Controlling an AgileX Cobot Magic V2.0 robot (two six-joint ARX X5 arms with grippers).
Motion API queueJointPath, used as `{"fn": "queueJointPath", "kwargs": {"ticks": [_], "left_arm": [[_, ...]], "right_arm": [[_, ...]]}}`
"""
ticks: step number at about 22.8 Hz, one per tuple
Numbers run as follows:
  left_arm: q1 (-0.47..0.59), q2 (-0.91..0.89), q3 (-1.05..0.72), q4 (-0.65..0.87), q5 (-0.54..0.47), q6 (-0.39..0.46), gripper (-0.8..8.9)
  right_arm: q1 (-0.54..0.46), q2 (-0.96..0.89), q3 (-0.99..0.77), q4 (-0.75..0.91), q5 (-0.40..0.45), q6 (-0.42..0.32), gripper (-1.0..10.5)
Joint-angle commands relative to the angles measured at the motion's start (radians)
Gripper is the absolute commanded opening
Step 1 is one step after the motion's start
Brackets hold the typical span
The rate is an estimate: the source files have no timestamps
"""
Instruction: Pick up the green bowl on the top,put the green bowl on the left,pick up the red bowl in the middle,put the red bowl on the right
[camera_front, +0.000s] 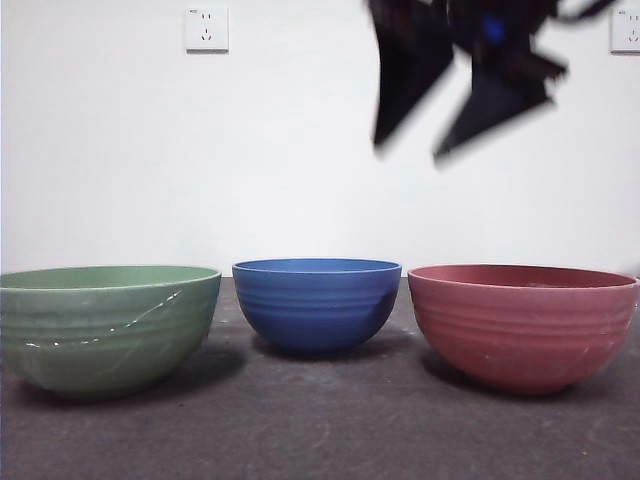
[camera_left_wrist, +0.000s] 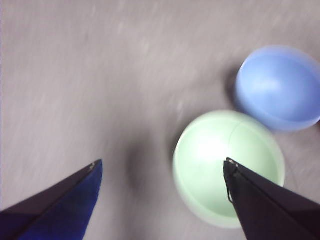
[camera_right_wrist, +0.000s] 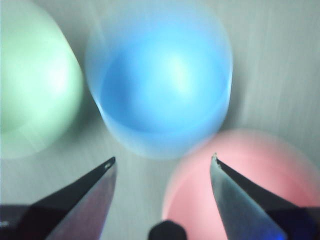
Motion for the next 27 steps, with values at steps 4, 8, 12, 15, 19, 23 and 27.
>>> {"fn": "queueJointPath", "kwargs": {"ticks": [4,8,12,15,19,23,27], "left_arm": [[0.002,-0.003,-0.006,0.136,0.207,-0.014,-0.01],[0.002,-0.106,-0.121,0.280,0.212,-0.019,-0.08],[0.002,-0.325,-0.352,0.397,0.154,-0.056,-0.08],[0.002,-0.410,-0.436,0.425,0.154,-0.070,-0.08],[0.002,-0.432,-0.459,0.385,0.165,-0.094,-0.03],[0.002,-0.426,-0.459,0.335,0.162,-0.094,-0.03],[0.002,-0.426,-0.459,0.307,0.162,-0.094,-0.03]], "right_arm": [[-0.091,-0.208,-0.006,0.154,0.026,-0.134,-0.1],[-0.229,-0.360,-0.093,0.202,0.019,-0.133,-0.1],[-0.313,-0.583,-0.317,0.309,0.019,-0.101,-0.1],[-0.317,-0.671,-0.389,0.324,0.023,-0.086,-0.1],[-0.317,-0.695,-0.397,0.304,0.027,-0.076,0.1],[-0.317,-0.698,-0.396,0.303,0.026,-0.077,0.1],[-0.317,-0.698,-0.396,0.296,0.026,-0.077,0.1]]}}
